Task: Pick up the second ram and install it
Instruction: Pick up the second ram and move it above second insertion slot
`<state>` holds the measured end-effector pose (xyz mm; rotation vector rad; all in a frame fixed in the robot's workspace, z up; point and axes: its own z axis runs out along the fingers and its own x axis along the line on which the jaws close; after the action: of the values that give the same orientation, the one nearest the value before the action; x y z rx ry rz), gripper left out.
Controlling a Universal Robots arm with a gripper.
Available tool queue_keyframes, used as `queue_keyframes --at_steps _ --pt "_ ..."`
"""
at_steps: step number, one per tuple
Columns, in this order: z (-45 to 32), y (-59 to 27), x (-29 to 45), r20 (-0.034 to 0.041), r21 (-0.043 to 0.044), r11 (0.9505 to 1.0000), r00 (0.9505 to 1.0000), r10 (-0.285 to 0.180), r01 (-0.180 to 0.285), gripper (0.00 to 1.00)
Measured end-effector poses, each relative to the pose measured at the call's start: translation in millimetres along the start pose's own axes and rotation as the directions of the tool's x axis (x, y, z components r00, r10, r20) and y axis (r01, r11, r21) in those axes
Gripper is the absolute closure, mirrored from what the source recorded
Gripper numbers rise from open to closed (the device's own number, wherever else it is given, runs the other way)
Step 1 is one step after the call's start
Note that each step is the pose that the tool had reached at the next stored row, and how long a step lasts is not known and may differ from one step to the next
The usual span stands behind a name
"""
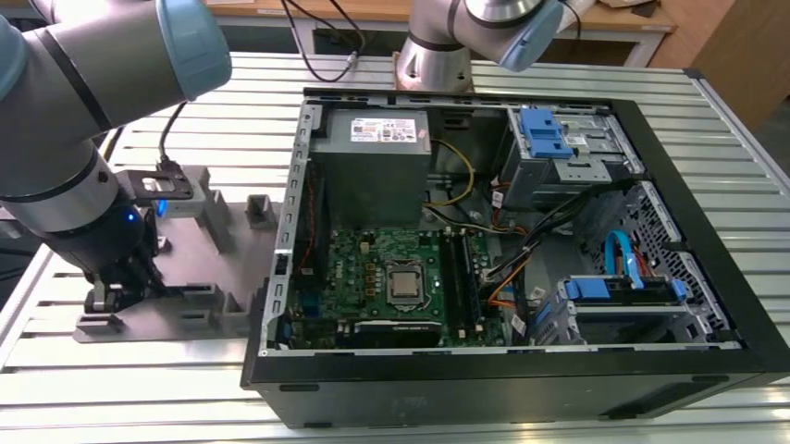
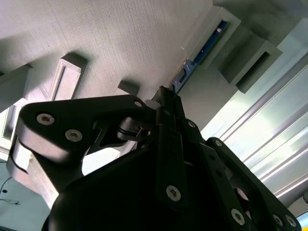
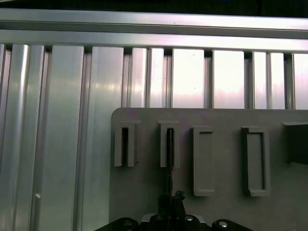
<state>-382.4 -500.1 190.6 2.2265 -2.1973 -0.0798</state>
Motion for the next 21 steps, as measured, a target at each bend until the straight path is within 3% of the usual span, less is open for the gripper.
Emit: queue_keyframes --at_steps 5,21 --pt "-1.3 0.1 -0.1 0.0000 0.0002 1.0000 1.0000 0.000 0.000 0.89" --pt "-25.3 1.2 -0.7 -0.0002 0.0001 1.0000 1.0000 0.000 0.000 0.89"
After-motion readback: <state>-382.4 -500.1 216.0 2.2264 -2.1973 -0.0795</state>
